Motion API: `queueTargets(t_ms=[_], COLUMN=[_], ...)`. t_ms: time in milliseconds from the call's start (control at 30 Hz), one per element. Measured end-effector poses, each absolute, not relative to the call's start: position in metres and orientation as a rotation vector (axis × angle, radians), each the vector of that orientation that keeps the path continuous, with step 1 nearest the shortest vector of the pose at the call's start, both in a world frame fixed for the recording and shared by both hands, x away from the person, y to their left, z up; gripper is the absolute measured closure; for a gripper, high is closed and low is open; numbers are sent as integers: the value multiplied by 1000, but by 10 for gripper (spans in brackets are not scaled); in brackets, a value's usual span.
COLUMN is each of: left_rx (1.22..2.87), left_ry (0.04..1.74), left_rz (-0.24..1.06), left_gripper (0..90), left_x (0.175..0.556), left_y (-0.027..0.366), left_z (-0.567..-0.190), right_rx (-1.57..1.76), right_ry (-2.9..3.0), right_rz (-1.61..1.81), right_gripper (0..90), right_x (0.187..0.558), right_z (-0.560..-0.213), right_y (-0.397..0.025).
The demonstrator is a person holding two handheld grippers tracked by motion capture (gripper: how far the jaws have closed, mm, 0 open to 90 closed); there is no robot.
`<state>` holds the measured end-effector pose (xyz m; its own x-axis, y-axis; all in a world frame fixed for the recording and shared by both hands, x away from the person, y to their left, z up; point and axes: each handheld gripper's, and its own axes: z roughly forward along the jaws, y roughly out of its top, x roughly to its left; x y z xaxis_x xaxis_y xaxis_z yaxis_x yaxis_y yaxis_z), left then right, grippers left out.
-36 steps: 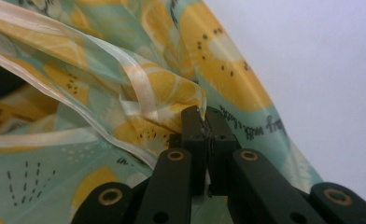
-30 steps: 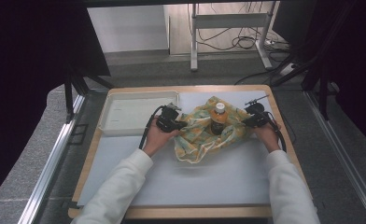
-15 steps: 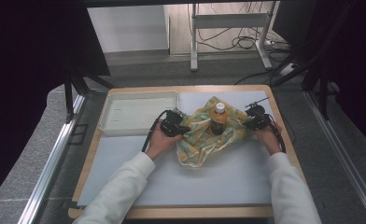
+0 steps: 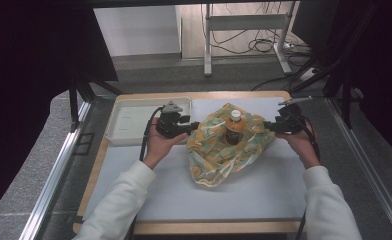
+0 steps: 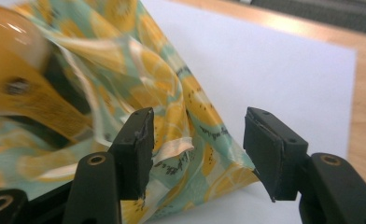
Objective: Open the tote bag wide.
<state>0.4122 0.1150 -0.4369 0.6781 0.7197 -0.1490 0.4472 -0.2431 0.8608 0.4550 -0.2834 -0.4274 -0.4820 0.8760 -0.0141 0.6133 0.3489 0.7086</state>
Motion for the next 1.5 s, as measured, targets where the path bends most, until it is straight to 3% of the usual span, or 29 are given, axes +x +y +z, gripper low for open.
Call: queueTargets(t_ms=[33, 67, 100, 133, 167, 200, 233, 333, 500, 600, 800, 1000, 1233, 1500], left_rx=[1882, 1886, 1892, 1900, 1915, 1939, 1953, 2008, 2094, 2138, 2107, 2095, 2095, 2110], left_ry=[894, 872, 855, 841, 827, 811, 803, 783, 795, 823, 930, 960, 935, 830], left_rz=[319, 300, 282, 267, 259, 246, 237, 208, 170, 216, 178, 189, 174, 168], left_gripper=[600, 754, 754, 860, 860, 897, 897, 898, 897, 890, 888, 895, 890, 889], left_x=[410, 407, 405, 403, 401, 399, 398, 398, 410, 424, 462, 481, 478, 449], left_y=[118, 119, 119, 117, 115, 109, 105, 86, 53, 38, 34, 28, 23, 25], left_z=[-433, -430, -428, -427, -426, -427, -429, -438, -458, -470, -493, -502, -500, -481], right_rx=[1296, 1272, 1272, 1248, 1248, 1219, 1219, 1200, 1171, 1152, 1146, 1152, 1148, 1123], right_ry=[2219, 2217, 2217, 2233, 2233, 2275, 2275, 2321, 2419, 2466, 2562, 2631, 2634, 2563], right_rz=[924, 959, 959, 1009, 1009, 1042, 1042, 1045, 996, 941, 781, 736, 768, 907], right_gripper=[435, 503, 503, 629, 629, 765, 765, 883, 891, 890, 890, 891, 890, 890], right_x=[452, 445, 445, 438, 438, 432, 432, 428, 426, 428, 429, 408, 392, 410], right_z=[-422, -414, -414, -408, -408, -406, -406, -409, -428, -445, -488, -503, -500, -469], right_y=[-284, -284, -284, -281, -281, -276, -276, -267, -244, -232, -224, -235, -242, -231])
